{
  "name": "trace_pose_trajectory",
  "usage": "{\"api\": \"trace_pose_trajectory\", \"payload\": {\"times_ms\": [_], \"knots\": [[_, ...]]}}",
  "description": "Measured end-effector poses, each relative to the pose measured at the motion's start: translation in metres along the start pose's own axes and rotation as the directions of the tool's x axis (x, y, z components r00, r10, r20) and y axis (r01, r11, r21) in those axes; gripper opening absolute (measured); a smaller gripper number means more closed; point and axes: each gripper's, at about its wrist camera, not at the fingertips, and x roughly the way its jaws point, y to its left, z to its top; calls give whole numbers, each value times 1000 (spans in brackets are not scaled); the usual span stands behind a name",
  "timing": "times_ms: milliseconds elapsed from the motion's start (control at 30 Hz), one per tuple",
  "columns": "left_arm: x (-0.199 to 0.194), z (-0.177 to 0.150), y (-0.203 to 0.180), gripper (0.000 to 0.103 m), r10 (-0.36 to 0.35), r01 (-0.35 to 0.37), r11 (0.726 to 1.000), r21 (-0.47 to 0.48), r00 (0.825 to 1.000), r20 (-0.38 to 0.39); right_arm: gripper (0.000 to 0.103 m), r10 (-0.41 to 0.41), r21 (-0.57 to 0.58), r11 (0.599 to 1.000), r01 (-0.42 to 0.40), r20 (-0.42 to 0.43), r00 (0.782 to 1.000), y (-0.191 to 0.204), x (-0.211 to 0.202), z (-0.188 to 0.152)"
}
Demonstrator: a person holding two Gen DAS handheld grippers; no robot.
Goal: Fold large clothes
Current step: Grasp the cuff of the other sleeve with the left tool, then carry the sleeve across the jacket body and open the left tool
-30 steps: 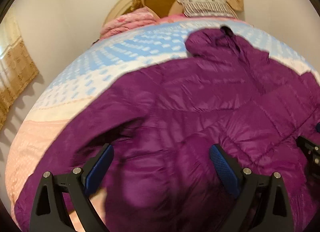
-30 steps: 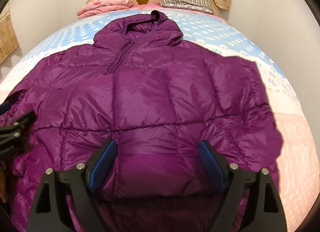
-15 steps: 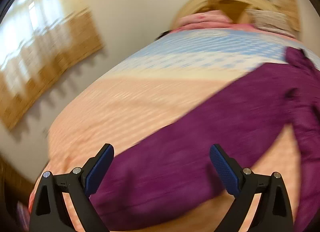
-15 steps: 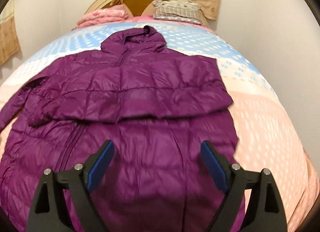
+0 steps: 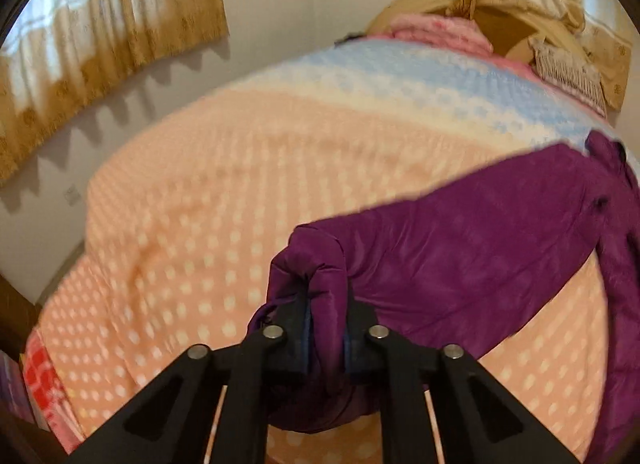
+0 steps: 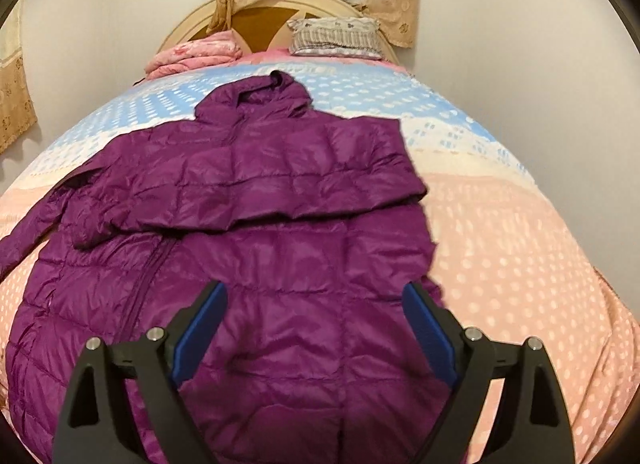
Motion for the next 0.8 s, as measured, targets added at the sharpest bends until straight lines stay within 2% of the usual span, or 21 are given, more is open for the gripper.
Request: {"api": "trace_pose_trajectory", "payload": {"times_ms": [133, 200, 367, 533, 633, 800], "knots": [[-42, 30, -36, 7, -25, 14, 996, 84, 991, 129, 91, -53, 6, 999, 53, -2, 999, -17, 6, 2], [-62, 45, -66, 7, -78, 54, 989, 136, 981, 178, 91, -96, 3, 995, 96, -5, 995, -26, 10, 4], [-96, 62, -149, 7, -229, 173, 952, 252, 949, 215, 91, -136, 39, 990, 137, -21, 990, -56, 14, 8], [-127, 52, -250, 6, -371, 267, 876, 402, 905, 209, 91, -140, 81, 987, 141, -20, 990, -80, 11, 4], [-143, 35, -309, 6, -434, 297, 823, 484, 879, 198, 91, -131, 101, 986, 133, -26, 991, -87, 12, 0], [-151, -3, -388, 9, -517, 363, 738, 568, 846, 132, 91, -118, 110, 986, 122, -38, 992, -93, 16, -8]]}}
